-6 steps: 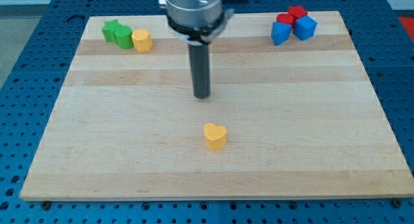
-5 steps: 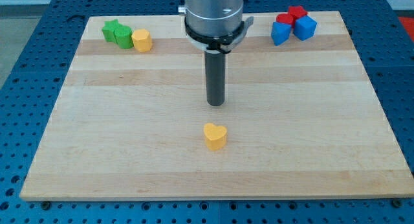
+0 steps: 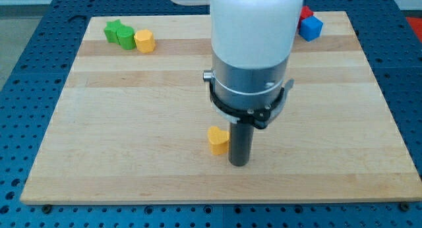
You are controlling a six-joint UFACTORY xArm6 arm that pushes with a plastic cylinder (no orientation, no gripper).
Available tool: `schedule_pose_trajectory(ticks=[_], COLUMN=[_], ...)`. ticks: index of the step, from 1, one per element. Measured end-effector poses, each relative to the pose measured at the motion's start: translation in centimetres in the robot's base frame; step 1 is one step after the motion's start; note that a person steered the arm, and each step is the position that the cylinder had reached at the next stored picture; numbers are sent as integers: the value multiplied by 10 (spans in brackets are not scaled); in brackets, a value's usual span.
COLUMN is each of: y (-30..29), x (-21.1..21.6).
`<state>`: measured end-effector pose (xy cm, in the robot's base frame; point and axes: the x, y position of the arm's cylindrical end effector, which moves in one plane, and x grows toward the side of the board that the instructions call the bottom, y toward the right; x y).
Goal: Move the yellow heart to the center of the board
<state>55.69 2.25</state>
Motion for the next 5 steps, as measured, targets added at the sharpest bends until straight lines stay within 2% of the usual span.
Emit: schedule_pose_trajectory(ticks=[3, 5], y=[-57, -83], x=[-27, -66])
